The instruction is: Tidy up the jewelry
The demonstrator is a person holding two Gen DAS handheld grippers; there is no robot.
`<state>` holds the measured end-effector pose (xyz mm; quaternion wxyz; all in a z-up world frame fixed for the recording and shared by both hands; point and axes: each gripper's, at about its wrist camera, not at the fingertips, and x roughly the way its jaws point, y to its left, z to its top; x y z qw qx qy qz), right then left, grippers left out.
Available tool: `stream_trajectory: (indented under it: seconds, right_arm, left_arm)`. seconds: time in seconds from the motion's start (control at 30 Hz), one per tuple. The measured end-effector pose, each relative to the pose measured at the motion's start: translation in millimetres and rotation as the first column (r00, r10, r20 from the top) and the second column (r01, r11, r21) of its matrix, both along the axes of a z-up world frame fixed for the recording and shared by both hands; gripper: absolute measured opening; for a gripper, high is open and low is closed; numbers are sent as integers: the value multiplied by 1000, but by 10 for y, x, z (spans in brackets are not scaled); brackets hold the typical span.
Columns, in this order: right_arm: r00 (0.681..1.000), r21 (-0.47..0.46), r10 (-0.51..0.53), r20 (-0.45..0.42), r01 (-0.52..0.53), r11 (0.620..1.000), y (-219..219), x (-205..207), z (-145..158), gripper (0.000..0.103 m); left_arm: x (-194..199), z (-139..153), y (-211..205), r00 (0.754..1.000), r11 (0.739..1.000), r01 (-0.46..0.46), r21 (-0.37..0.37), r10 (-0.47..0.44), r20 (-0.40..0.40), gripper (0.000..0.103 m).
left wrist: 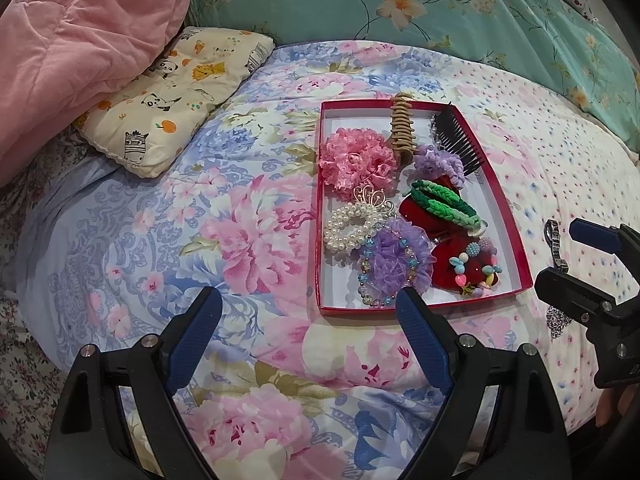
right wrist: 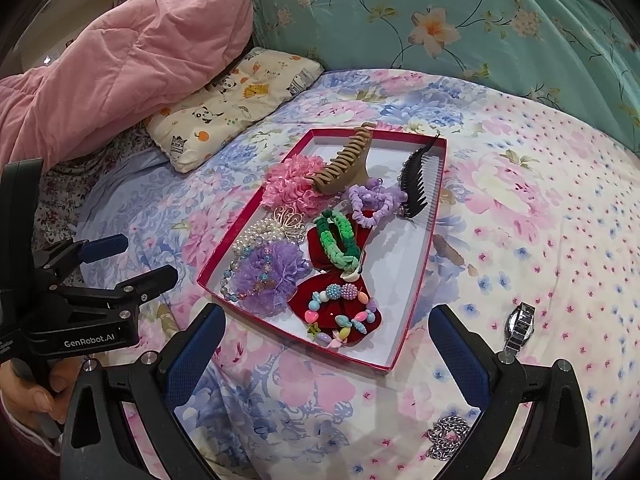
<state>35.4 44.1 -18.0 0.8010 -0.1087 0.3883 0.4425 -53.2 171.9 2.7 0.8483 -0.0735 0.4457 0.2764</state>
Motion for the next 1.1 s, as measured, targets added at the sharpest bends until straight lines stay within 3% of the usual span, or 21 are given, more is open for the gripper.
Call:
stream_trajectory:
  seconds: [1.1]
  right_arm:
    - [1000,0,-11,1,11,1000,-36,24,7,102]
  left_arm:
    - [60,49,-29,1000,1000,15,13,-15,4,90]
